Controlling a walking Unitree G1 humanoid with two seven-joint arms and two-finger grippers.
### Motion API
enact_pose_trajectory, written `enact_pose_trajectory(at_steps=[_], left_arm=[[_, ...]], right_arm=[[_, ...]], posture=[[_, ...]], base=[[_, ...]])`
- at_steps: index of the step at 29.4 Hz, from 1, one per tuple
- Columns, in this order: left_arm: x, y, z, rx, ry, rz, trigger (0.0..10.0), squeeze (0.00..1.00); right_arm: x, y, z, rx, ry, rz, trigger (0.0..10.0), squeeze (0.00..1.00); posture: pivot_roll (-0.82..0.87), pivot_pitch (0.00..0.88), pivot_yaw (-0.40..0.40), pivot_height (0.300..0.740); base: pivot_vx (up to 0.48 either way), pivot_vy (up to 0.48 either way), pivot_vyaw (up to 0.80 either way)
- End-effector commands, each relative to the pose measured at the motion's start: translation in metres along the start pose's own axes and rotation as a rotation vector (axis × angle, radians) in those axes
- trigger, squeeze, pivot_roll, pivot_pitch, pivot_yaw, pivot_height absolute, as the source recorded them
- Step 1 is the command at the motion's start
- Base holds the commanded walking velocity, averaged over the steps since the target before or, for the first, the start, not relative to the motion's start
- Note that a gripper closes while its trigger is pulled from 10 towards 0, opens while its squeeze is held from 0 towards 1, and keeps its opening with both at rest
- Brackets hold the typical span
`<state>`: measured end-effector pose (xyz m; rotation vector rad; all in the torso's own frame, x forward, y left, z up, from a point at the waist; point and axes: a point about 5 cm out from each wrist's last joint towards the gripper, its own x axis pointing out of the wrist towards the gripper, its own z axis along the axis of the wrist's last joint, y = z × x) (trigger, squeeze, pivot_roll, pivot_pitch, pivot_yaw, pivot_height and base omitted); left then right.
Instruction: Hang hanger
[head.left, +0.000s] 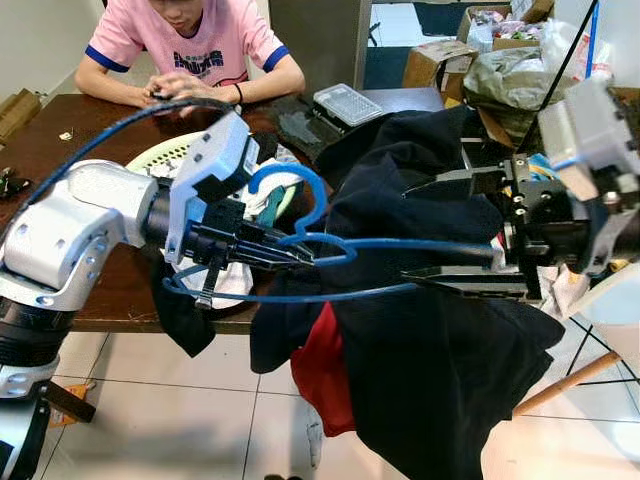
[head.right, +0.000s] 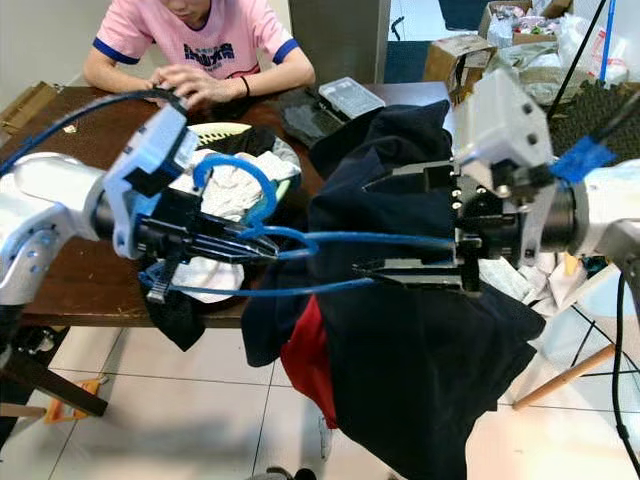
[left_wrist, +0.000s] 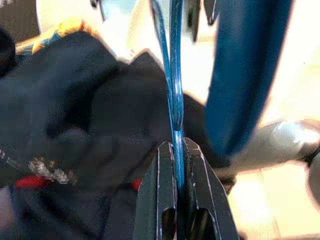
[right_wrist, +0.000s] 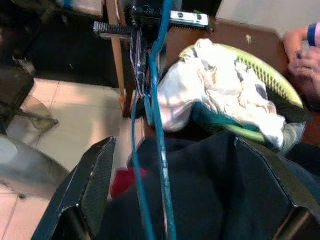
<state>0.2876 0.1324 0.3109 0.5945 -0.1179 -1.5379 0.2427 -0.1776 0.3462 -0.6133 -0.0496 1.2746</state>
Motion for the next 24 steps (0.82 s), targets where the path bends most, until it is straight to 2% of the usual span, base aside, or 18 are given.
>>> enact_pose_trajectory(at_steps=[1,4,5,7,10,13,14,20,24], left_arm=[[0.01,-0.001,-0.01,0.006,0.046,-0.009,10.0,0.0],[0.01,-0.001,-0.01,0.006,0.046,-0.009,10.0,0.0],[0.014,0.0,-0.015,0.009,0.074,-0.003,10.0,0.0],[0.014,0.0,-0.015,0.009,0.074,-0.003,10.0,0.0],[0.024,0.005,-0.018,0.01,0.093,0.033,10.0,0.0],[0.024,0.005,-0.018,0.01,0.093,0.033,10.0,0.0],[0.029,0.008,-0.016,0.021,0.089,0.05,10.0,0.0],[0.041,0.017,-0.006,0.056,0.047,0.091,10.0,0.0],[0.044,0.017,-0.004,0.069,0.036,0.092,10.0,0.0]], right_arm=[[0.008,0.005,-0.004,-0.003,0.057,0.031,10.0,0.0],[0.008,0.005,-0.004,-0.003,0.057,0.031,10.0,0.0],[0.014,0.008,-0.009,0.003,0.106,0.039,10.0,0.0],[0.014,0.008,-0.009,0.003,0.106,0.039,10.0,0.0],[0.025,0.012,-0.017,0.01,0.187,0.054,10.0,0.0],[0.025,0.012,-0.017,0.01,0.187,0.054,10.0,0.0],[0.029,0.014,-0.019,0.008,0.206,0.068,10.0,0.0],[0.04,0.017,-0.016,0.021,0.175,0.116,10.0,0.0],[0.047,0.017,-0.016,0.026,0.164,0.118,10.0,0.0]], posture=[[0.05,0.145,0.087,0.74],[0.05,0.145,0.087,0.74],[0.05,0.146,0.087,0.74],[0.05,0.146,0.087,0.74],[0.05,0.152,0.085,0.74],[0.05,0.152,0.085,0.74],[0.05,0.154,0.084,0.74],[0.05,0.157,0.082,0.74],[0.05,0.161,0.082,0.74]], base=[[0.0,0.0,0.0],[0.0,0.0,0.0],[0.0,0.0,0.0],[0.0,0.0,0.0],[0.0,0.0,0.0],[0.0,0.0,0.0],[0.0,0.0,0.0],[0.0,0.0,0.0],[0.0,0.0,0.0]])
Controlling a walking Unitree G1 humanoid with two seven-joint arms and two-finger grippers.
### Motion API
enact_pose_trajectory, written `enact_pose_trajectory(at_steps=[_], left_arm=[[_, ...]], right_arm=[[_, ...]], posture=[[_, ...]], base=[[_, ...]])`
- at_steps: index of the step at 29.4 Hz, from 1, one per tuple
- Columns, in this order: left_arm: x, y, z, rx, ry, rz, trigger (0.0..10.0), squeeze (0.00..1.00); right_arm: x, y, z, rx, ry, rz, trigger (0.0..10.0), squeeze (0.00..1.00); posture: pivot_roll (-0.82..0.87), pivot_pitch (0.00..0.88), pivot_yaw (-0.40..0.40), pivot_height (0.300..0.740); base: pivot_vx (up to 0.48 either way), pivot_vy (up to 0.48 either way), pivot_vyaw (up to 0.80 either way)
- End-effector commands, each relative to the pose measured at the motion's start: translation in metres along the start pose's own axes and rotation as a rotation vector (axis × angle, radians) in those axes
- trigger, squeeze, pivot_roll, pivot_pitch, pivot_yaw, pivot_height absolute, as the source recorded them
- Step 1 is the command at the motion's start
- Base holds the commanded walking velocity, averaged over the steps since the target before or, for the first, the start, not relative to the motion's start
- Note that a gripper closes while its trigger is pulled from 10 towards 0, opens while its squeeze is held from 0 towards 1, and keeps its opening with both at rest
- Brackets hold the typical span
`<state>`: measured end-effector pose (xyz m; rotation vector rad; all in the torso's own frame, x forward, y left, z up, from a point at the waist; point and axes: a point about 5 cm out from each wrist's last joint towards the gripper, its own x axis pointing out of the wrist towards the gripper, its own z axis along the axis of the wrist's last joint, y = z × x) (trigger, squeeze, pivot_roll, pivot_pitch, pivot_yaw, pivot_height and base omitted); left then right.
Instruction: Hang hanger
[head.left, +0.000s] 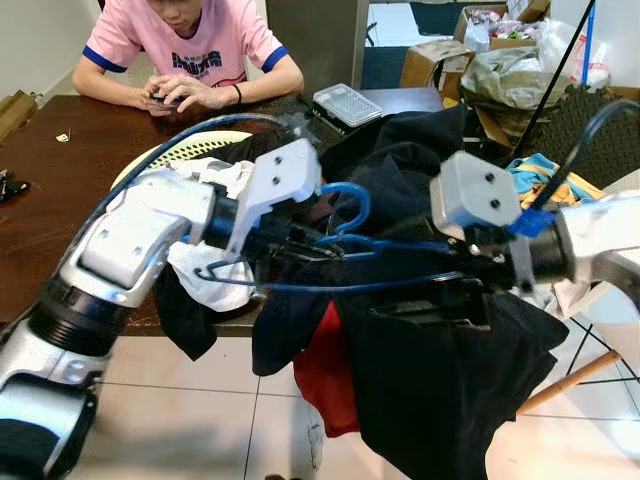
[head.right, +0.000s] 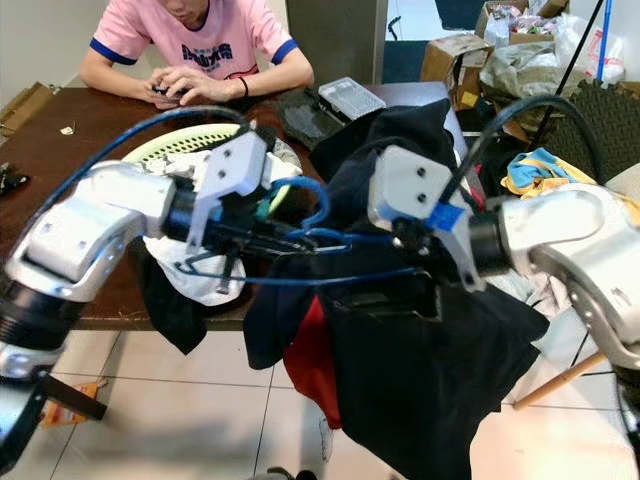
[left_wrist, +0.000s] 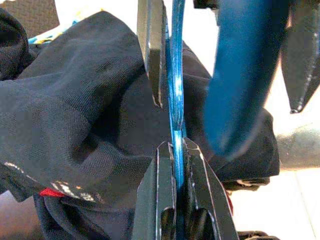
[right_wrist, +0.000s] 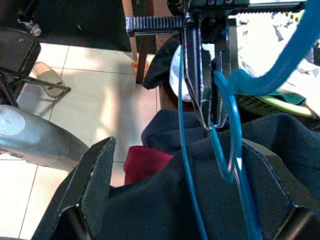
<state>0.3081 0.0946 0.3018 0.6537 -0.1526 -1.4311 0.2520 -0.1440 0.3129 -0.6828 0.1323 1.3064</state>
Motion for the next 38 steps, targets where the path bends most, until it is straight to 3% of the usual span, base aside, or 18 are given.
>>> enact_pose_trajectory(at_steps=[1,11,12,13,14,38], left_arm=[[0.006,-0.001,0.003,0.024,-0.014,-0.012,10.0,0.0],[0.012,-0.005,0.006,0.044,-0.027,-0.04,10.0,0.0],[0.013,-0.005,0.007,0.045,-0.032,-0.041,10.0,0.0],[0.013,-0.005,0.007,0.045,-0.032,-0.041,10.0,0.0],[0.013,-0.004,0.008,0.049,-0.036,-0.042,10.0,0.0],[0.006,-0.005,0.015,0.068,-0.045,-0.092,10.0,0.0]], right_arm=[[0.008,0.004,0.002,-0.013,0.009,0.021,10.0,0.0],[0.017,0.002,0.002,0.009,0.024,-0.004,10.0,0.0],[0.017,0.001,0.002,0.011,0.025,-0.008,4.6,0.0],[0.017,0.001,0.002,0.011,0.025,-0.008,4.6,0.0],[0.017,0.0,0.002,0.012,0.03,-0.016,0.0,0.0],[0.013,-0.006,-0.005,-0.049,0.127,-0.053,0.0,0.0]], posture=[[0.05,0.165,0.084,0.74],[0.04,0.169,0.085,0.74],[0.04,0.167,0.087,0.74],[0.04,0.167,0.087,0.74],[0.04,0.172,0.084,0.74],[0.04,0.183,0.073,0.74]], base=[[0.0,0.0,0.0],[0.0,0.0,0.0],[0.0,0.0,0.0],[0.0,0.0,0.0],[0.0,0.0,0.0],[0.0,0.0,0.0]])
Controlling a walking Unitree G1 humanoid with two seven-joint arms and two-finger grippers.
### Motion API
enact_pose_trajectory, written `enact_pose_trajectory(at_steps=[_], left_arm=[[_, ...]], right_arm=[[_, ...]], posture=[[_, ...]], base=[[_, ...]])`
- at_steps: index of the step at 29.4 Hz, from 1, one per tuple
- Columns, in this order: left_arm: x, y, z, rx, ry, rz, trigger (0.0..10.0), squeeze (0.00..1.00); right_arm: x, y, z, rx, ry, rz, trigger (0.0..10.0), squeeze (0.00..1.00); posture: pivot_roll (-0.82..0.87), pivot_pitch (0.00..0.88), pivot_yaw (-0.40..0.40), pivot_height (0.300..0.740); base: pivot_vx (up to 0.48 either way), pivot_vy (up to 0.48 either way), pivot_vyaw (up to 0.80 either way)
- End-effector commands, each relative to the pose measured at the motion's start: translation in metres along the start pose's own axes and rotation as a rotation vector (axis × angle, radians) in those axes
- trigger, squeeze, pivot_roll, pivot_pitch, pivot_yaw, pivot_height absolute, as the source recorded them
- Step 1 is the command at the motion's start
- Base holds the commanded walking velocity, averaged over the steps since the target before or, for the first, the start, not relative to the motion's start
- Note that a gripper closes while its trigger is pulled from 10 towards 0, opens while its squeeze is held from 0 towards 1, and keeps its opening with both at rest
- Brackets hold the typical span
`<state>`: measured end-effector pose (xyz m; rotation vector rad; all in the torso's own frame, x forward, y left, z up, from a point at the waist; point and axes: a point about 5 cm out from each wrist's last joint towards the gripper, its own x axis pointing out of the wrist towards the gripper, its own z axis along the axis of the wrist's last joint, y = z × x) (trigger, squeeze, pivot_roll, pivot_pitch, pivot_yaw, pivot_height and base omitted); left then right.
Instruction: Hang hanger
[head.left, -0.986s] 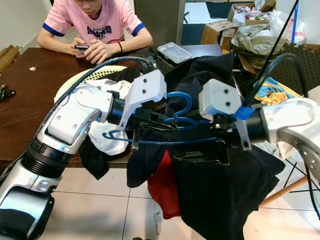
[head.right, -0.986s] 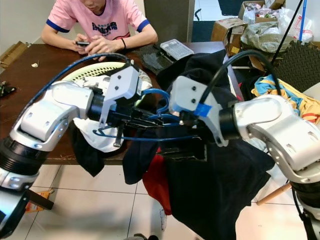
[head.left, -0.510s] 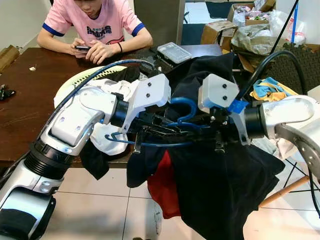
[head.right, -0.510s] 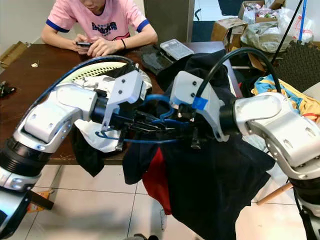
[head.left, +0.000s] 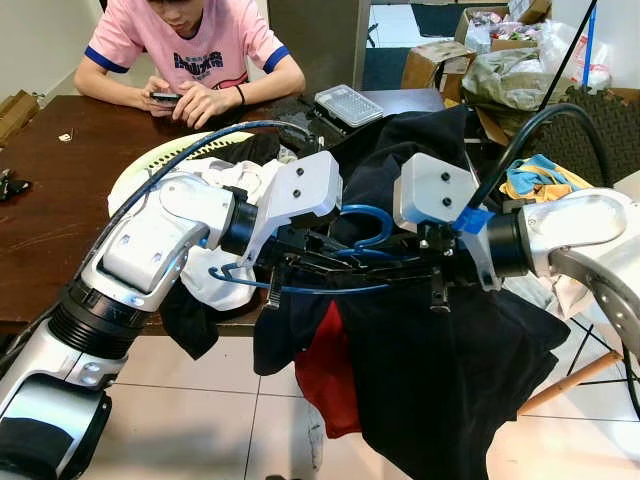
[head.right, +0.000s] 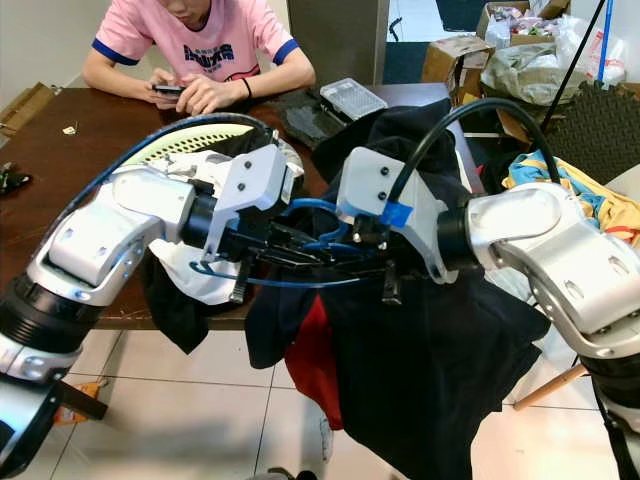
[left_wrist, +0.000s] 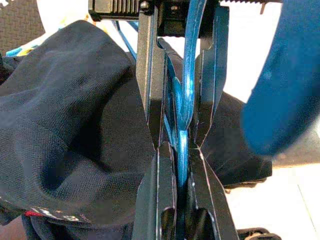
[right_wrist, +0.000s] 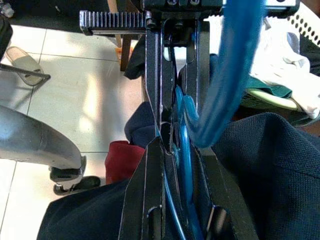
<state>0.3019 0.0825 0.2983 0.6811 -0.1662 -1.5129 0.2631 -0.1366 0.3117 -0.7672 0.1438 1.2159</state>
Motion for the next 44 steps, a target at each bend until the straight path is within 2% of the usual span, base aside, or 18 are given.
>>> enact_pose_trajectory(at_steps=[1,3,5,11,21,22,25,26,27,28,29,30,31,32,34,35,36,44], left_arm=[[-0.006,0.002,0.012,0.032,-0.032,-0.014,10.0,0.12],[-0.007,0.002,0.013,0.025,-0.041,-0.014,10.0,0.97],[-0.008,0.002,0.014,0.024,-0.043,-0.018,10.0,1.0],[-0.01,0.0,0.014,0.021,-0.044,-0.032,10.0,1.0],[-0.012,0.005,0.013,0.061,-0.032,0.015,10.0,1.0],[-0.011,0.007,0.007,0.078,0.012,0.047,10.0,0.0],[-0.011,0.008,0.002,0.075,0.036,0.056,10.0,0.0],[-0.011,0.009,0.0,0.072,0.043,0.067,9.6,0.0],[-0.012,0.011,-0.001,0.071,0.048,0.081,4.0,0.0],[-0.012,0.011,-0.001,0.071,0.048,0.081,4.0,0.0],[-0.012,0.011,-0.001,0.078,0.057,0.085,0.0,0.0],[-0.012,0.012,-0.002,0.078,0.061,0.092,0.0,0.0],[-0.012,0.014,-0.002,0.082,0.069,0.105,5.2,0.0],[-0.012,0.014,-0.002,0.084,0.074,0.113,10.0,0.0],[-0.012,0.015,-0.002,0.084,0.075,0.113,10.0,0.0],[-0.012,0.015,-0.002,0.086,0.077,0.111,10.0,0.0],[-0.012,0.015,-0.001,0.091,0.077,0.112,10.0,0.0],[-0.014,0.017,0.0,0.105,0.073,0.119,10.0,0.0]], right_arm=[[0.003,0.004,-0.004,-0.013,0.048,0.018,0.0,0.0],[0.002,0.003,-0.004,-0.016,0.048,0.016,0.0,0.0],[0.002,0.003,-0.004,-0.018,0.048,0.017,0.0,0.0],[0.003,0.002,-0.005,-0.024,0.049,0.016,0.0,0.0],[0.004,0.001,-0.005,-0.034,0.05,0.008,0.0,0.0],[0.005,-0.001,-0.006,-0.038,0.054,-0.01,0.0,0.0],[0.005,-0.002,-0.006,-0.041,0.055,-0.022,0.0,0.0],[0.005,-0.002,-0.006,-0.043,0.056,-0.025,0.0,0.0],[0.005,-0.002,-0.006,-0.044,0.056,-0.027,0.0,0.0],[0.005,-0.002,-0.006,-0.044,0.056,-0.027,0.0,0.0],[0.005,-0.002,-0.006,-0.047,0.057,-0.031,1.5,0.0],[0.004,-0.003,-0.006,-0.049,0.057,-0.032,2.2,0.0],[0.004,-0.003,-0.005,-0.051,0.055,-0.032,1.7,0.0],[0.004,-0.003,-0.005,-0.053,0.054,-0.032,2.1,0.0],[0.004,-0.003,-0.004,-0.054,0.053,-0.032,2.1,0.0],[0.004,-0.003,-0.004,-0.057,0.053,-0.032,3.4,0.0],[0.004,-0.004,-0.004,-0.064,0.056,-0.034,10.0,0.0],[0.004,-0.005,-0.005,-0.087,0.068,-0.039,10.0,0.0]], posture=[[0.04,0.183,0.073,0.74],[0.04,0.183,0.071,0.74],[0.04,0.182,0.07,0.74],[0.04,0.182,0.07,0.74],[0.04,0.181,0.067,0.74],[0.04,0.179,0.068,0.74],[0.04,0.179,0.068,0.74],[0.04,0.179,0.068,0.74],[0.04,0.179,0.068,0.74],[0.04,0.179,0.068,0.74],[0.04,0.179,0.067,0.74],[0.04,0.179,0.067,0.74],[0.04,0.179,0.067,0.74],[0.04,0.179,0.067,0.74],[0.04,0.179,0.066,0.74],[0.04,0.179,0.066,0.74],[0.04,0.179,0.066,0.74],[0.04,0.179,0.066,0.74]], base=[[0.0,0.0,0.0],[0.0,0.0,0.0],[0.0,0.0,0.0],[0.0,0.0,0.0],[0.0,0.0,0.0],[0.0,0.0,0.0],[0.0,0.0,0.0],[0.0,0.0,0.0],[0.0,0.0,0.0],[0.0,0.0,0.0],[0.0,0.0,0.0],[0.0,0.0,0.0],[0.0,0.0,0.0],[0.0,0.0,0.0],[0.0,0.0,0.0],[0.0,0.0,0.0],[0.0,0.0,0.0],[0.0,0.0,0.0]])
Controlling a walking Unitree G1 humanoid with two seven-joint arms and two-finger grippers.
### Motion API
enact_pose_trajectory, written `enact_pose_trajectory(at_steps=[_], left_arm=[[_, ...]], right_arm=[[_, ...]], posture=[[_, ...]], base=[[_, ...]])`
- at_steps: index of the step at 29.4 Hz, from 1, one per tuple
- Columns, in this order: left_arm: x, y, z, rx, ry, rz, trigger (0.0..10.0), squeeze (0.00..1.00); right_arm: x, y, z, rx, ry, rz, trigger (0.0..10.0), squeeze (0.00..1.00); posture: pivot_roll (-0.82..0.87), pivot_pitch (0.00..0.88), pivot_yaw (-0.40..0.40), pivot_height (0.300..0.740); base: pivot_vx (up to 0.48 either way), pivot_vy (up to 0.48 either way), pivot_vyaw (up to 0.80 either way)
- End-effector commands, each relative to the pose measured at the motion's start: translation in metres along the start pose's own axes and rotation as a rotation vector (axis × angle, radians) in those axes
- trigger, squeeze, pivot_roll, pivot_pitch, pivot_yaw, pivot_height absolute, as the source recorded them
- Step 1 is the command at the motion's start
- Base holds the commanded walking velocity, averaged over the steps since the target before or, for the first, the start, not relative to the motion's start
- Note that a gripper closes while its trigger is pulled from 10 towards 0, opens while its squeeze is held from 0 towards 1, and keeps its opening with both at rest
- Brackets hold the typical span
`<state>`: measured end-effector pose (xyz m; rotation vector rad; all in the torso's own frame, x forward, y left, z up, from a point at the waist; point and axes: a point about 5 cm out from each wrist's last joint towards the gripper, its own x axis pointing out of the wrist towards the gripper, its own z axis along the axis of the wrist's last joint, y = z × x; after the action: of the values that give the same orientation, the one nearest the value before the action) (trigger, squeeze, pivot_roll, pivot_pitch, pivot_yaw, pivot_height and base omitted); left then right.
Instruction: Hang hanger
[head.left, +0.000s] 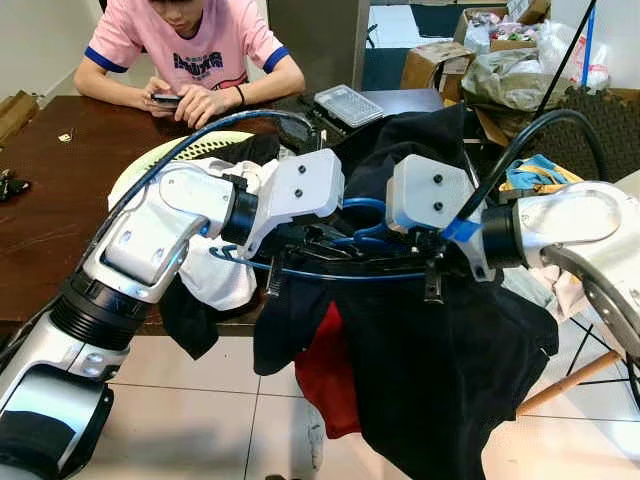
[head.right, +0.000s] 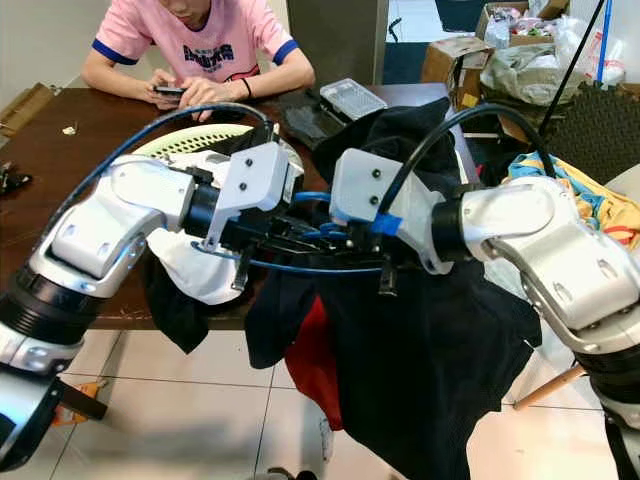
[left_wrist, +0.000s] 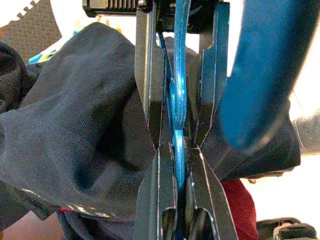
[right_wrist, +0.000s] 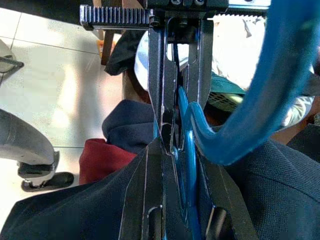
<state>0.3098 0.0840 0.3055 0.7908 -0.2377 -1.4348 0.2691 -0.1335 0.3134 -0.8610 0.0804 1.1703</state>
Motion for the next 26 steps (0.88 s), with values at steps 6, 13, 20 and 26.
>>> enact_pose_trajectory(at_steps=[6,13,20,26], left_arm=[[-0.0147,0.0075,0.0041,0.016,0.001,0.035,10.0,0.0],[-0.0136,0.0041,0.0052,0.031,-0.012,0.014,10.0,0.0],[-0.0133,0.0035,0.0051,0.032,-0.015,0.011,10.0,0.0],[-0.0105,0.0017,0.0053,0.037,-0.023,-0.005,10.0,0.0]], right_arm=[[-0.0013,0.0012,-0.0105,-0.015,0.071,0.023,10.0,0.73],[-0.004,0.004,-0.0149,-0.049,0.115,0.049,10.0,0.0],[-0.0044,0.0034,-0.0154,-0.051,0.119,0.046,10.0,0.0],[-0.0023,-0.001,-0.0077,-0.025,0.049,0.027,0.0,0.0]], posture=[[0.04,0.181,0.062,0.74],[0.04,0.179,0.061,0.74],[0.04,0.179,0.061,0.74],[0.04,0.177,0.064,0.74]], base=[[0.0,0.0,0.0],[0.0,0.0,0.0],[0.0,0.0,0.0],[0.0,0.0,0.0]])
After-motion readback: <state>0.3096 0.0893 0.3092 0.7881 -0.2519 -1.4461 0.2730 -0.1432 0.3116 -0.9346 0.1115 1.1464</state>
